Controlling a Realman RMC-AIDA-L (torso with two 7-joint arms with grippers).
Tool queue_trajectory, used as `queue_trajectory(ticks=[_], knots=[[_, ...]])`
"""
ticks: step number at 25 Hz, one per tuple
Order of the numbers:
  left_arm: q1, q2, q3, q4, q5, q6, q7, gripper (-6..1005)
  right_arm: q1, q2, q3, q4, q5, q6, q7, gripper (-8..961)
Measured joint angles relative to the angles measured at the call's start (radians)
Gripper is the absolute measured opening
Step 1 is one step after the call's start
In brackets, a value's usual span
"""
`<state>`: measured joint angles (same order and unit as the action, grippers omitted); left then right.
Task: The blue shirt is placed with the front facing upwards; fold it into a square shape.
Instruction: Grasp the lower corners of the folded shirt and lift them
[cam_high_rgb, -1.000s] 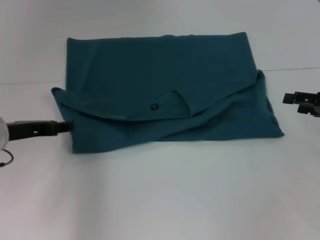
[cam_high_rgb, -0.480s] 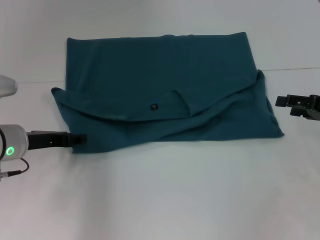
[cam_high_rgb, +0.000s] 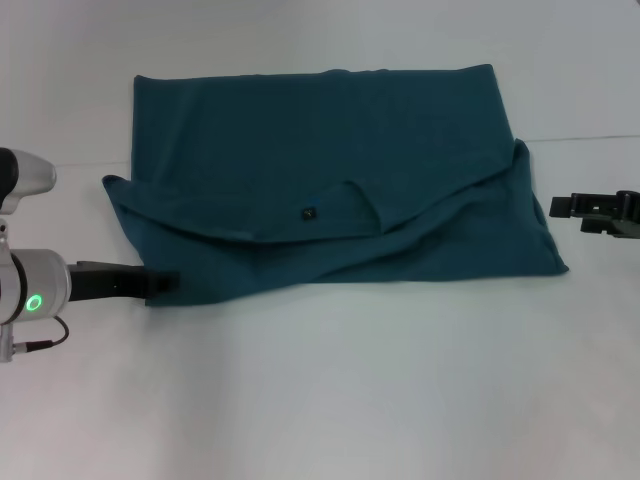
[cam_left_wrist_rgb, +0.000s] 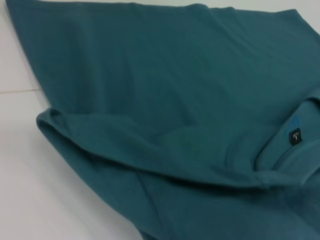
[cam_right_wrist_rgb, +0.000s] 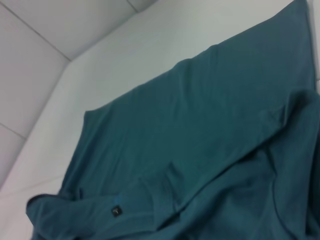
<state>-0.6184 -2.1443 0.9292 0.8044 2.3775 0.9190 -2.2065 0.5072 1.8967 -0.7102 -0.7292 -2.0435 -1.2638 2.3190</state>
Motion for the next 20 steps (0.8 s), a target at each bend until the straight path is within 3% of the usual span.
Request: queue_trajectory(ticks=[3, 10, 14, 18, 20], knots=[[-0.005, 0.001, -0.003, 0.0, -0.003, 0.0, -0.002, 516, 0.04, -0.019, 0.0, -0.037, -0.106, -0.021, 0.05, 778], [-0.016, 0.003, -0.001, -0.005, -0.002, 0.006, -0.002, 272, 0.158, -0.025, 0.0, -0.086, -0.379, -0.043, 0.173, 777], [-0.019, 0.005, -0.005, -0.005, -0.003, 0.011, -0.01, 174, 0.216, -0.003, 0.0, -0.078, -0.482, -0.029, 0.212, 777], [-0.02, 0.005, -0.006, -0.005, -0.004, 0.015, -0.01, 96, 0.239, 0.04, 0.0, -0.053, -0.54, 0.042, 0.218, 777], [-0.02, 0.005, -0.007, -0.005, -0.004, 0.019, -0.01, 56, 0.241, 0.045, -0.001, -0.041, -0.544, 0.058, 0.218, 777]])
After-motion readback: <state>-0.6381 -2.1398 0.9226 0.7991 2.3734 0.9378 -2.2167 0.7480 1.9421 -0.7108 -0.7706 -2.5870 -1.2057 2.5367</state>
